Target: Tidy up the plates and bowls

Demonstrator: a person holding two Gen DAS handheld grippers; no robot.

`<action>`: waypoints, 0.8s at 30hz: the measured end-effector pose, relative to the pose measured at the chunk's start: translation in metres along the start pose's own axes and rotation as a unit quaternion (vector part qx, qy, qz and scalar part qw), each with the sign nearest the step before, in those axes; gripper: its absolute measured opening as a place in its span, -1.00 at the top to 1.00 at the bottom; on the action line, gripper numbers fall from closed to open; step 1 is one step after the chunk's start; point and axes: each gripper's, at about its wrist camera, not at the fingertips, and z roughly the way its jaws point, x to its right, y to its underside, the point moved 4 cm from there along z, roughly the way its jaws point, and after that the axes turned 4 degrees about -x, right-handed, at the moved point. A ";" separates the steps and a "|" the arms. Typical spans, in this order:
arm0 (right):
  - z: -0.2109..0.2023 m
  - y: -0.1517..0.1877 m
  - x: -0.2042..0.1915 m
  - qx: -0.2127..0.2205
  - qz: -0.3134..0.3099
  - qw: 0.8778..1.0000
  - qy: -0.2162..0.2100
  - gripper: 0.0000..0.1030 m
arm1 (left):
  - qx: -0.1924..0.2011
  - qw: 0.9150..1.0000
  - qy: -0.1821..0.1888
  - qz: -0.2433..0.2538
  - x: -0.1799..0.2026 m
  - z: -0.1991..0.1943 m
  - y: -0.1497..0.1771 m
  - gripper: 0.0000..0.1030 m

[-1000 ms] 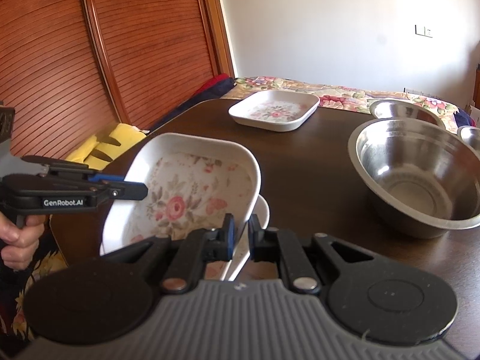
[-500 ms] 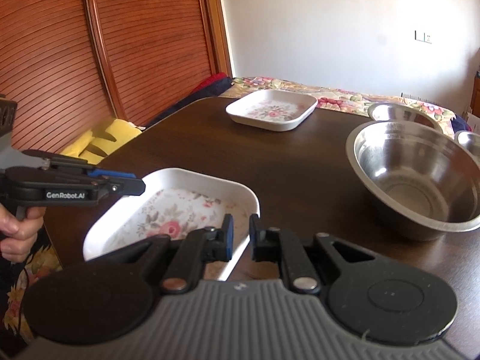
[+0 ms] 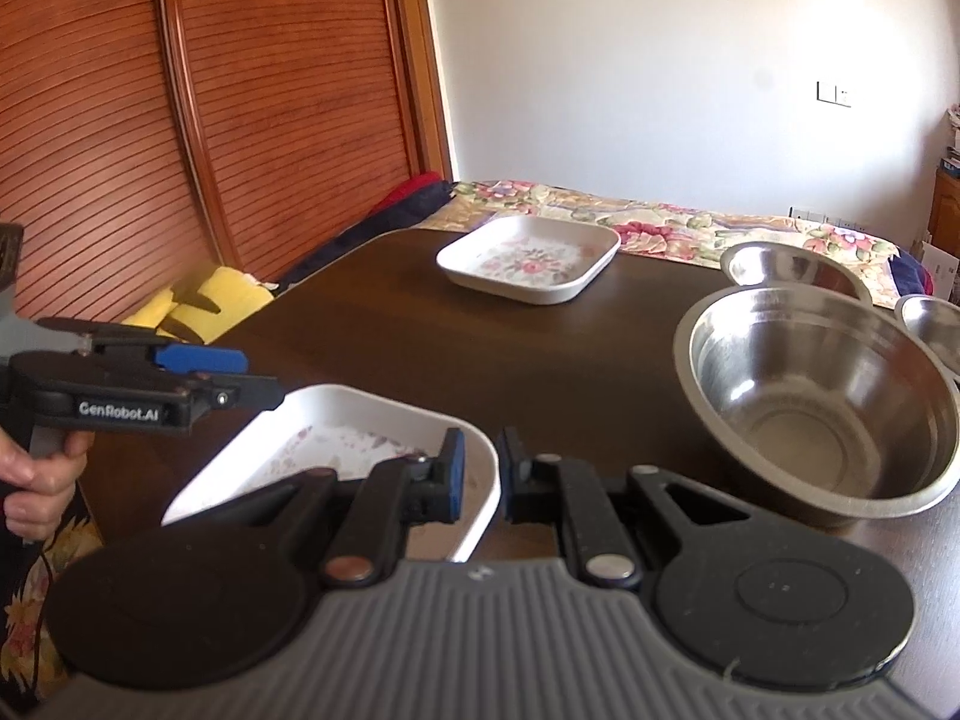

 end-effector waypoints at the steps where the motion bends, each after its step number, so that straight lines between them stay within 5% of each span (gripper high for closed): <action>1: 0.001 -0.001 0.000 0.001 0.000 1.000 0.002 0.74 | 0.002 1.000 -0.002 0.000 0.000 0.000 -0.001 -0.32; 5: 0.003 -0.006 0.002 0.005 0.001 1.000 0.006 0.70 | 0.008 1.000 -0.004 0.007 0.000 0.001 -0.005 -0.53; 9: 0.005 -0.013 0.004 0.012 0.001 1.000 0.008 0.28 | 0.009 1.000 -0.004 0.015 -0.001 0.004 -0.012 -0.62; 14: 0.010 -0.029 0.006 0.018 -0.004 1.000 0.009 0.26 | 0.014 1.000 -0.008 0.022 -0.003 0.009 -0.022 -0.71; 21: 0.025 -0.057 0.014 0.022 -0.012 1.000 0.018 0.19 | 0.023 0.999 -0.006 0.024 -0.015 0.020 -0.041 -0.69; 24: 0.037 -0.066 0.018 0.012 -0.013 1.000 0.020 0.19 | 0.023 1.000 0.001 0.020 -0.023 0.027 -0.051 -0.51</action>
